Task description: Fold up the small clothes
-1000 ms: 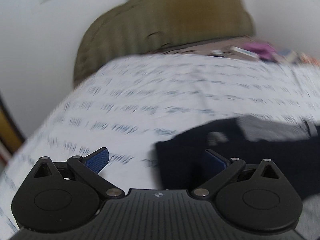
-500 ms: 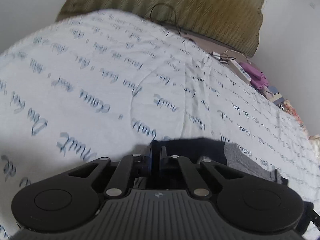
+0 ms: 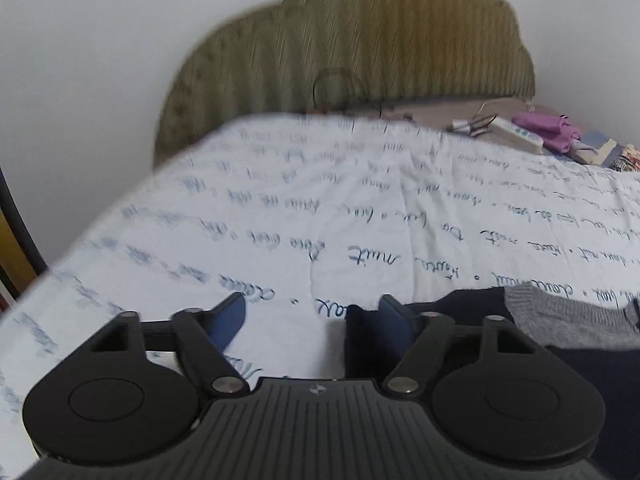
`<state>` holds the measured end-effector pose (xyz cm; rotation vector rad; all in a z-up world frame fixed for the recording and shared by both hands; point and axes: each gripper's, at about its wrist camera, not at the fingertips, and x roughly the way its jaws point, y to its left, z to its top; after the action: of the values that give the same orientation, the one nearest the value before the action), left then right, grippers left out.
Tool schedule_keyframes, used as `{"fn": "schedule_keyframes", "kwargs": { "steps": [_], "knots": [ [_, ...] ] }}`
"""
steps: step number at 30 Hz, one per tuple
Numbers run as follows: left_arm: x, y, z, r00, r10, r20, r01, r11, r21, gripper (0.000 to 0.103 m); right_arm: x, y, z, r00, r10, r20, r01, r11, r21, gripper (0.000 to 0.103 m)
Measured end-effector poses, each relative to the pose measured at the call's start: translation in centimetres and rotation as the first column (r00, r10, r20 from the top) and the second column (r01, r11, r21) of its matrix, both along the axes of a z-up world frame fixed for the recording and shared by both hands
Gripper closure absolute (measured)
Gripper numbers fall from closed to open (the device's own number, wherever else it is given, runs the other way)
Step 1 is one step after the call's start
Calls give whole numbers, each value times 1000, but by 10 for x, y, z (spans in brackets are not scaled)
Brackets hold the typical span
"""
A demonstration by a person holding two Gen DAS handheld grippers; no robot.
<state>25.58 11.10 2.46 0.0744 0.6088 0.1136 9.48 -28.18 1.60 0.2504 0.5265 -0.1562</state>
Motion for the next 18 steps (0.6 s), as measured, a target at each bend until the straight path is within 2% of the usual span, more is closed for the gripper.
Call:
{"fn": "schedule_keyframes", "kwargs": {
  "steps": [2,4,5,6,7,8,10,12,13,14,18],
  "knots": [
    [-19,-11,3,998,-53,20,52,998,47,22,0,10,2,996,89,10,-89,996,13,79],
    [-35,-26,-3,994,-106,25,103,988,117,14,9,19,-7,987,156,-44,-155,987,36,79],
    [-39,-33,-9,992,-127,26,120,977,174,10,17,22,-14,983,158,-94,-155,987,38,80],
    [-39,-41,-19,991,-131,17,123,961,246,11,23,22,-23,980,145,-136,-141,989,35,80],
    [-37,-46,-28,994,-112,-11,110,943,314,12,25,19,-29,981,128,-149,-123,992,41,80],
    [-36,-46,-34,996,-84,-36,91,933,348,15,23,17,-30,984,114,-140,-106,992,63,80],
    [-45,-41,-32,996,-83,-39,92,946,311,16,10,18,-19,989,101,-106,-92,993,79,76],
    [-58,-37,-23,995,-92,-26,95,964,249,14,-4,26,-10,990,124,-67,-122,992,31,54],
    [-65,-37,-21,995,-93,-20,95,968,233,13,-8,31,-9,989,131,-70,-130,991,12,32],
    [-71,-38,-19,996,-92,-16,94,970,223,11,-10,35,-10,987,139,-81,-139,990,4,26],
    [-94,-45,-20,994,-96,-54,105,976,192,11,-6,42,-28,973,131,-190,-136,991,-14,27]
  ]
}}
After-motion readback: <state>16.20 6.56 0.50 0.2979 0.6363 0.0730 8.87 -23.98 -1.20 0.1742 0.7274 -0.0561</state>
